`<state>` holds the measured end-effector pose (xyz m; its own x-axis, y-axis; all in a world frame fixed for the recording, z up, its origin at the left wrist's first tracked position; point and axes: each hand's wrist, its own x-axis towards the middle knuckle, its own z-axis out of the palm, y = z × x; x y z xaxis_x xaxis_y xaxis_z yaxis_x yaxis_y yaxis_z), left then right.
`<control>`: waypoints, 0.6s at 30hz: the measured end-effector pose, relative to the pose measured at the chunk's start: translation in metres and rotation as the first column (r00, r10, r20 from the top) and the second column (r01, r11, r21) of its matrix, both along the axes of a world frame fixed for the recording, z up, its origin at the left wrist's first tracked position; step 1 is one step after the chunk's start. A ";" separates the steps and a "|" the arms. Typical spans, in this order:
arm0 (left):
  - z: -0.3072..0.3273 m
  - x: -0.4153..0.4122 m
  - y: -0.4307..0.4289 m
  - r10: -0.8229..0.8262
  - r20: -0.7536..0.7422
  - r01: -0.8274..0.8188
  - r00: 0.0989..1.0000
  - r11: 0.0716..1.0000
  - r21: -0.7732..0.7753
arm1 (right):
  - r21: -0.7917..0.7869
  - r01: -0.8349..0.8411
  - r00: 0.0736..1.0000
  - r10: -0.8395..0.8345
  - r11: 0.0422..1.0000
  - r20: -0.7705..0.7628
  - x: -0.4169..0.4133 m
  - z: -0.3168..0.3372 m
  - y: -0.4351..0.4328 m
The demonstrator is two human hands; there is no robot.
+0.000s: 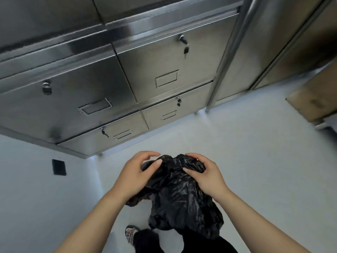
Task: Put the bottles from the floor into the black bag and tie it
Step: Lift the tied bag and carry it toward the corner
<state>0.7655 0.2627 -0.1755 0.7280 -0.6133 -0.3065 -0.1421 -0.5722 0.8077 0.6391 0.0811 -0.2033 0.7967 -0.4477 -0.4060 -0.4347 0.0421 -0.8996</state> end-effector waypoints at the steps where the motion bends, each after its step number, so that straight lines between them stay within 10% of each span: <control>1: 0.012 -0.005 -0.017 -0.051 0.043 0.050 0.998 0.999 0.019 | -0.005 0.037 0.999 -0.036 0.999 0.023 -0.010 0.011 -0.013; 18: 0.097 -0.016 -0.271 -0.572 0.479 0.470 0.666 0.820 0.327 | -0.300 0.376 0.927 -0.349 0.877 0.140 -0.099 0.107 -0.236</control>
<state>0.7492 -0.0079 -0.0787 0.3737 -0.9220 -0.1015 -0.8317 -0.3815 0.4033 0.5406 -0.1547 -0.0959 0.5772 -0.8049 -0.1378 -0.3709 -0.1081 -0.9224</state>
